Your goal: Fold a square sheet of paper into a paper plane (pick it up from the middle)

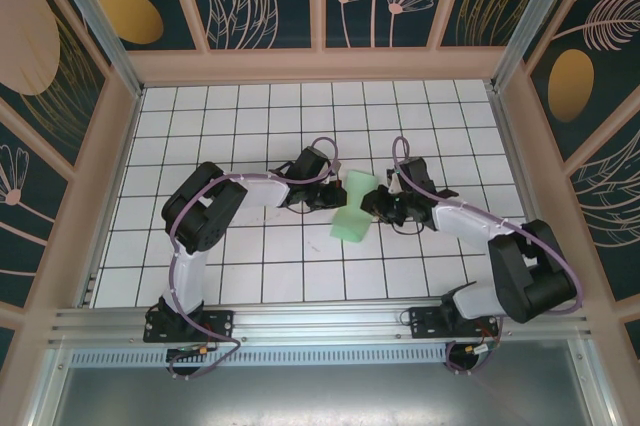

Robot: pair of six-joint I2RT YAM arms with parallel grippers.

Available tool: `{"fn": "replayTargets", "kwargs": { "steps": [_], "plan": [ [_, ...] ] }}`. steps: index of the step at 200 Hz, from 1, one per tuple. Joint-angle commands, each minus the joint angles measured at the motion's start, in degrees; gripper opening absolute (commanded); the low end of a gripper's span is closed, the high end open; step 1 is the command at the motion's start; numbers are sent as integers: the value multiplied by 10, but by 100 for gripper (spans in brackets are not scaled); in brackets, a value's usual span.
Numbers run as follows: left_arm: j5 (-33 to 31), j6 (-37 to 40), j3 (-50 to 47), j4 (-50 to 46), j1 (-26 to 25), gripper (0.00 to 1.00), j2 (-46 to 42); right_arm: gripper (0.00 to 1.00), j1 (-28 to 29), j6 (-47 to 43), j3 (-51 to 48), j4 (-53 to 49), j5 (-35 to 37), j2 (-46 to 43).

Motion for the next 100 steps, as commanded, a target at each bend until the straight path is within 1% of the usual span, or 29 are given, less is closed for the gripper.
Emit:
{"fn": "replayTargets", "kwargs": {
  "steps": [1, 38, 78, 100],
  "plan": [
    [-19, 11, -1, -49, -2, 0, 34, 24, 0, 11, -20, 18, -25, 22],
    [-16, 13, -2, -49, -2, 0, 36, 24, -1, 3, -29, 10, -7, 56],
    [-14, 12, -1, -46, -2, 0, 39, 24, 0, -4, -30, -21, 28, 66],
    [-14, 12, -1, -46, -2, 0, 38, 24, 0, -4, -29, -27, 32, 67]
  ]
}}
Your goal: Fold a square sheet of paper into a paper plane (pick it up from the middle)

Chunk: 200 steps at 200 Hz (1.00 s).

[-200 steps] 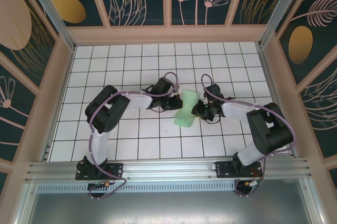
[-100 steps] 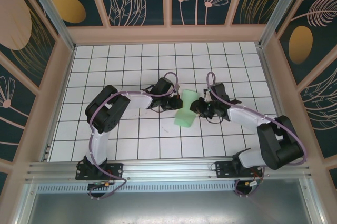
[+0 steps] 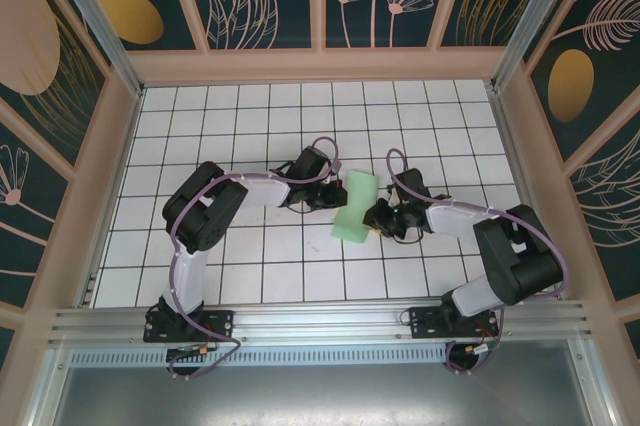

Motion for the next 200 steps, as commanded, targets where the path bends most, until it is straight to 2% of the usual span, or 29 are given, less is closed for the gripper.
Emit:
{"fn": "replayTargets", "kwargs": {
  "steps": [1, 73, 120, 200],
  "plan": [
    [-16, 12, -5, -47, -2, 0, 34, 24, 0, -6, -1, -29, 23, 9],
    [-14, 15, -8, -47, -2, 0, 34, 25, 1, 13, 9, -13, -16, -68],
    [-14, 16, -6, -49, -2, 0, 33, 25, 15, 34, -22, 36, -64, -57],
    [-12, 17, -5, -50, -2, 0, 37, 25, 18, 23, -49, 32, -31, -4]
  ]
}}
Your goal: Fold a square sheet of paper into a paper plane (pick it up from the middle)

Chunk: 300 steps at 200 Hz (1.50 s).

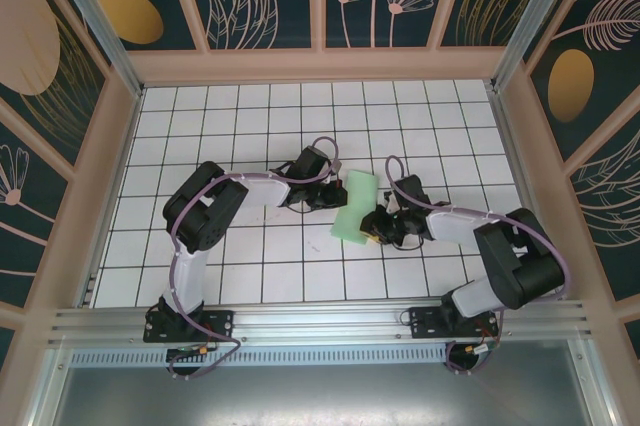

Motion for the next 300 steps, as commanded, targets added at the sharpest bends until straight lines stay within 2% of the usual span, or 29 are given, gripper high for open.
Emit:
{"fn": "replayTargets", "kwargs": {
  "steps": [1, 38, 65, 124, 158, 189, 225, 265, 300],
  "plan": [
    [-17, 17, -6, -51, -3, 0, 35, 25, 3, 2, -14, -1, 12, 10],
    [-17, 16, -4, -49, -3, 0, 36, 25, 4, 5, 2, -31, 16, -38],
    [-16, 19, -2, -51, -3, 0, 38, 26, 7, 15, -8, -8, -9, -77],
    [-15, 21, -2, -52, -3, 0, 41, 26, 32, 27, -31, 36, -44, -48],
    [-15, 21, 1, -52, -3, 0, 42, 26, 33, 17, -34, 10, -2, -21],
    [-14, 23, 2, -55, -3, 0, 43, 26, 32, 19, -40, 15, 3, 5],
    [-15, 23, -1, -54, -3, 0, 41, 26, 32, 15, -22, -25, 12, -29],
    [-15, 22, -1, -52, -3, 0, 41, 27, 3, 8, 21, -35, 29, -92],
    [-14, 24, 1, -54, -3, 0, 42, 27, -37, -2, 36, 3, 23, -50]
  ]
}}
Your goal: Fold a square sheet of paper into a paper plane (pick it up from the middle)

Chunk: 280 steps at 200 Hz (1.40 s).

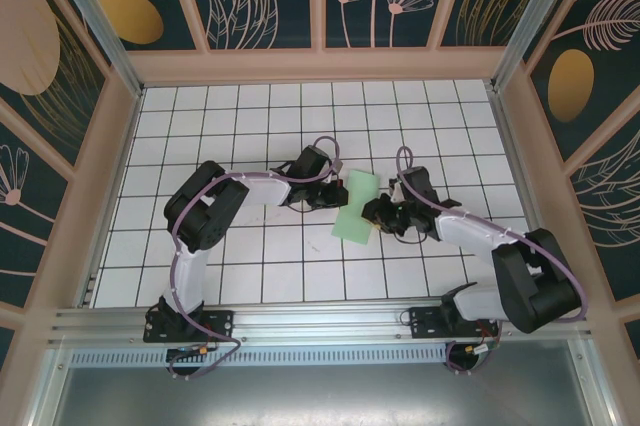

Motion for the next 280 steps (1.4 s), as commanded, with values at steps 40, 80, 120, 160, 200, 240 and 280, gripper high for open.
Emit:
{"fn": "replayTargets", "kwargs": {
  "steps": [40, 80, 120, 160, 200, 240, 280],
  "plan": [
    [-18, 18, -2, -56, -4, 0, 41, 26, -30, -32, 35, 38, 6, 95],
    [-18, 17, -1, -57, -3, 0, 44, 26, -41, -55, 24, 25, 8, 132],
    [-21, 20, -2, -63, -3, 0, 43, 27, -48, -61, 52, 0, -15, 93],
    [-22, 17, 0, -62, -3, 0, 44, 28, -67, -76, 87, 3, -13, 88],
    [-23, 20, 3, -67, -3, 0, 44, 28, -76, -77, 83, 41, -47, 142],
    [-25, 20, 0, -67, -3, 0, 43, 28, -79, -91, 76, 33, -22, 172],
    [-26, 21, 1, -70, -4, 0, 45, 27, -81, -97, 64, 32, -4, 200]
  ]
}}
